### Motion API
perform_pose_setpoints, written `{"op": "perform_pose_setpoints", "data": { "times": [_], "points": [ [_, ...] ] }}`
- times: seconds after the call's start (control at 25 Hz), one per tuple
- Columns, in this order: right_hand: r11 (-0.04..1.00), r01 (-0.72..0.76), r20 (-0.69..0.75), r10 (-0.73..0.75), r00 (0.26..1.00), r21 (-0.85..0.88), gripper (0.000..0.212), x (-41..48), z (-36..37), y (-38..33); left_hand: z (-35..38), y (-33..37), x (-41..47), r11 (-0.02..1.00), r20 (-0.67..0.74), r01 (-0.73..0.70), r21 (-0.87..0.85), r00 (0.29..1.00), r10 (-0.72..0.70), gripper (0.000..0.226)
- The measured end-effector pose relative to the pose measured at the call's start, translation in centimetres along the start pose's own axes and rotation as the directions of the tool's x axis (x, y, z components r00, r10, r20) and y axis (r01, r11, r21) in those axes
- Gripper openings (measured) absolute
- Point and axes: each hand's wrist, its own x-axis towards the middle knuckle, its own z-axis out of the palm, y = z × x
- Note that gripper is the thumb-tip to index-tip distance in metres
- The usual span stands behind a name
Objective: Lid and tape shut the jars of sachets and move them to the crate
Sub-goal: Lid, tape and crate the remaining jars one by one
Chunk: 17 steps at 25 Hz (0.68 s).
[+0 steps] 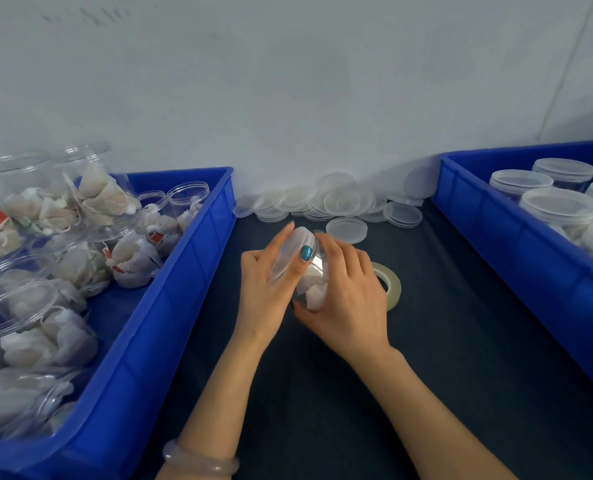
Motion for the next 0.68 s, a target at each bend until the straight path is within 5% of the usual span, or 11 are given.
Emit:
{"op": "perform_pose_setpoints", "data": {
  "times": [0.16,0.32,0.68],
  "points": [
    [0.969,-0.142,0.155,0.111,0.982,0.202,0.092,0.4,-1.1,-0.1,-0.2,-0.3,0.0,0.996,0.005,-0.037,-0.081,0.999,0.038,0.081],
    [0.546,-0.470,0.523,0.067,0.849,0.693,0.065,1.0,-2.0,-0.5,-1.2,-0.1,0.2,0.930,0.052,-0.050,-0.364,0.996,0.074,0.097],
    [0.192,-0.662,0.688,-0.251,0.681,0.725,0.047,1.0,-2.5,0.9,-2.3,0.2,-0.6,0.882,0.287,0.039,-0.469,0.951,0.111,0.085]
  ]
}}
